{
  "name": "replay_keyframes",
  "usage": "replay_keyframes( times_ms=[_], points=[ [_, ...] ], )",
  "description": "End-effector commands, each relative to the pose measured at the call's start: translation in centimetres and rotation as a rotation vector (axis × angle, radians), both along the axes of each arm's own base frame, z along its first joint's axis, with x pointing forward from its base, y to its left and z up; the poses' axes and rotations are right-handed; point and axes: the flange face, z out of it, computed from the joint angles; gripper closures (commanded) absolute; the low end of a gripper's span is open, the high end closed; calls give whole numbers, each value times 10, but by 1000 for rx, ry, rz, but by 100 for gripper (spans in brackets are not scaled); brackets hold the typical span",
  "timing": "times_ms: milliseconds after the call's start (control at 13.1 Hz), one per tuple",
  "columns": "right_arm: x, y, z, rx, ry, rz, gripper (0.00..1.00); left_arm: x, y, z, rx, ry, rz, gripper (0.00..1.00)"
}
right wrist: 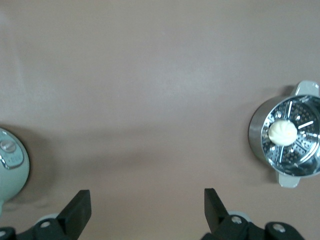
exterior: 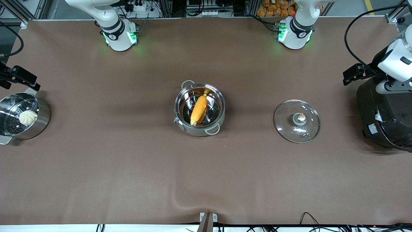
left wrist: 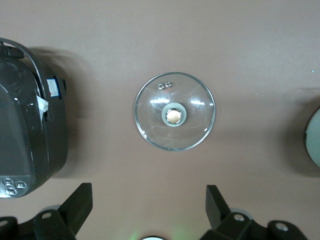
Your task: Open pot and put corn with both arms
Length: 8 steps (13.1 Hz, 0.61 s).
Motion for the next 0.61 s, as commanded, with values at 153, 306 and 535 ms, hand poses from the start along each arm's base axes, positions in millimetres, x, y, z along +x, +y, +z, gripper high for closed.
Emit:
replay_keyframes(
  times_ms=[153,306,535],
  points=[
    [-18,3,-2,2,82,10,0,-5,6,17,-22,1,-42,0],
    [-19,6,-2,3,87,16,0,-4,4,16,-23,1,-47,0],
    [-22,7,1,4,98,17,0,-2,2,14,-24,3,-60,0]
  ],
)
